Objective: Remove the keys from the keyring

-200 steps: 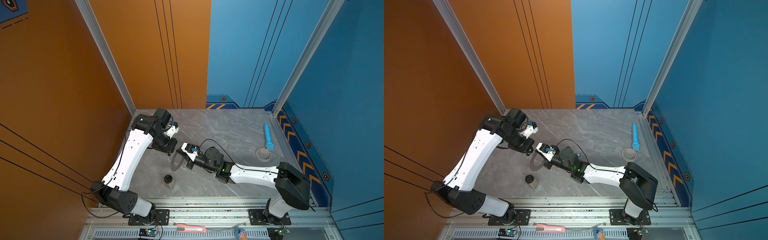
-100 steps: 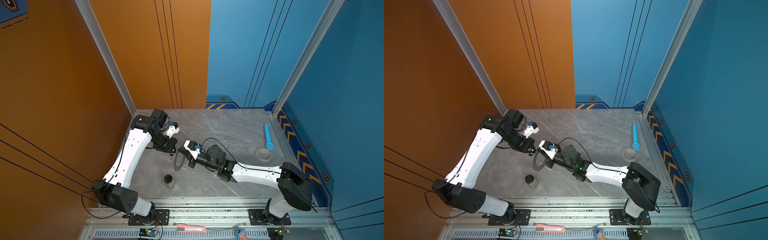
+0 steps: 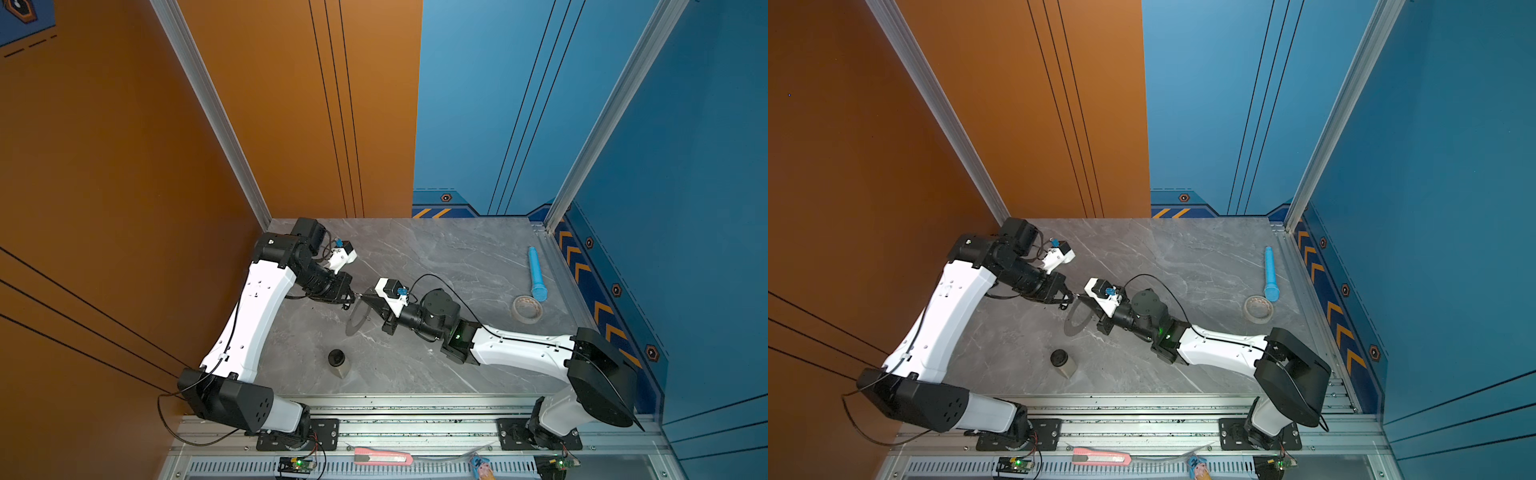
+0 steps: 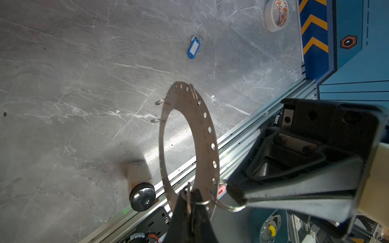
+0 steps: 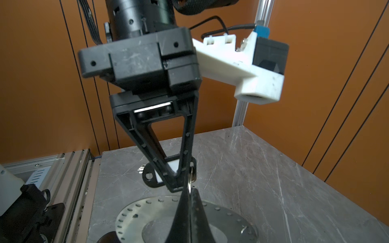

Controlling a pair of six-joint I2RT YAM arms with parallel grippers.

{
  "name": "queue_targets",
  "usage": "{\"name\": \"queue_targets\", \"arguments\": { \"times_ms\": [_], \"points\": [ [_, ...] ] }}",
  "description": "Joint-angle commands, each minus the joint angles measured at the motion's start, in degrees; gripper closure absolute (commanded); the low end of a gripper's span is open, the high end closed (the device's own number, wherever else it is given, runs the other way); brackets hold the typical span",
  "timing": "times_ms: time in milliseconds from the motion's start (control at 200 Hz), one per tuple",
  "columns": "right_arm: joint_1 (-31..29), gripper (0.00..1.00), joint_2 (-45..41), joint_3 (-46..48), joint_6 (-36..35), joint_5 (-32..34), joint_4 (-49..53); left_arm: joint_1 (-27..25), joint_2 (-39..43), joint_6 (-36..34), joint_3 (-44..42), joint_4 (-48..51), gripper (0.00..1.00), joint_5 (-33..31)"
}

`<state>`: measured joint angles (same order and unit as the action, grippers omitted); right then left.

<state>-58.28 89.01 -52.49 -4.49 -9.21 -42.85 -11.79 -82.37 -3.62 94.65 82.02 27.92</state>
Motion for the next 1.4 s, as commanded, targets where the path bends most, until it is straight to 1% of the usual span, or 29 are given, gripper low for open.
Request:
{"name": "queue_targets", "arguments": {
  "times_ms": [0,290,405,531,681,816,1081,1392],
  "points": [
    [-0.59,1.00,-3.92,1.18,-1.90,4.89,-3.16,2.50,0.93,0.84,0.95,-2.47,1.00,-8.16],
    [-1.99,1.00,-3.84,0.89,-2.21,15.46,-2.91,2.17,2.64,2.81,0.89,-3.35,1.00,-8.14],
    [-2.61,1.00,-3.32,-0.04,-2.22,16.69,-1.62,1.63,3.77,3.85,1.06,-3.94,1.00,-8.41],
    [-3.15,1.00,-2.52,-0.75,-1.92,17.53,-0.12,0.94,4.71,4.70,1.91,-4.06,1.00,-8.59],
    [-3.33,1.00,-1.34,-1.12,-1.62,17.42,0.94,-0.54,5.68,6.20,2.60,-4.41,1.00,-7.46],
    [-3.17,1.00,-0.10,-0.86,-1.48,17.58,1.39,-0.86,6.33,7.21,3.84,-4.37,1.00,-6.56],
    [-2.76,1.00,2.25,-0.82,0.35,17.57,2.59,-2.83,6.96,9.24,5.10,-4.41,1.00,-4.93],
    [-2.77,1.00,4.83,-3.39,-1.23,18.53,4.68,-6.43,6.96,10.66,5.43,-4.33,1.00,-4.70]
  ]
}}
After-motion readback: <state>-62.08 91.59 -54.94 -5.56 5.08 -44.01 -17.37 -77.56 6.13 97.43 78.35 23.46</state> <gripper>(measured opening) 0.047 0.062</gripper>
